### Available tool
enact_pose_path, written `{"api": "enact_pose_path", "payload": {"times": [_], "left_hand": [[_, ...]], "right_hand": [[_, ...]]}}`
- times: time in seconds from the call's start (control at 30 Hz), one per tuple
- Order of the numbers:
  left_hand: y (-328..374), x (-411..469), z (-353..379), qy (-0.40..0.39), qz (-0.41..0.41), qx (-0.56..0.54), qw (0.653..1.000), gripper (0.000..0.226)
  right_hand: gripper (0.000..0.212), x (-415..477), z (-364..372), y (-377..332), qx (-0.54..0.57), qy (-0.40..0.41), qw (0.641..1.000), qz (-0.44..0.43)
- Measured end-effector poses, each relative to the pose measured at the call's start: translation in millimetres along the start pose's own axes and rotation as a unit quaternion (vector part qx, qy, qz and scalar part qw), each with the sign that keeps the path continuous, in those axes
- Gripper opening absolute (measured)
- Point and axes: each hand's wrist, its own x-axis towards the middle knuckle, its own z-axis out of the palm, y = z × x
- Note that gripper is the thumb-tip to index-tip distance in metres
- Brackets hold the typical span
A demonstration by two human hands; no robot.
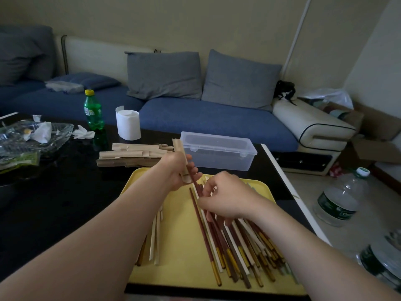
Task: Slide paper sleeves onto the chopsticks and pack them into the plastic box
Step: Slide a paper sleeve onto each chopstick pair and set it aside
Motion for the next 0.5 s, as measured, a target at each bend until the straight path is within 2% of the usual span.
{"api": "enact_pose_path", "payload": {"times": [0.17,0.37,0.5], "left_hand": [[2.1,-3.0,0.2,-0.002,0.022,-0.029,0.999,0.020],[2.0,-10.4,3.0,-0.030,0.031,-0.029,0.999,0.018],[3.0,-18.5,10.3,-0.081,0.025,-0.027,0.996,0.018]], "right_hand": [[0.022,-3.6,2.2,0.1,-0.023,-0.044,0.999,-0.004],[0.021,-1.8,1.6,-2.3,0.010,-0.014,1.000,0.020],[0.013,5.0,6.0,-4.6,0.152,0.048,0.987,0.027]]}}
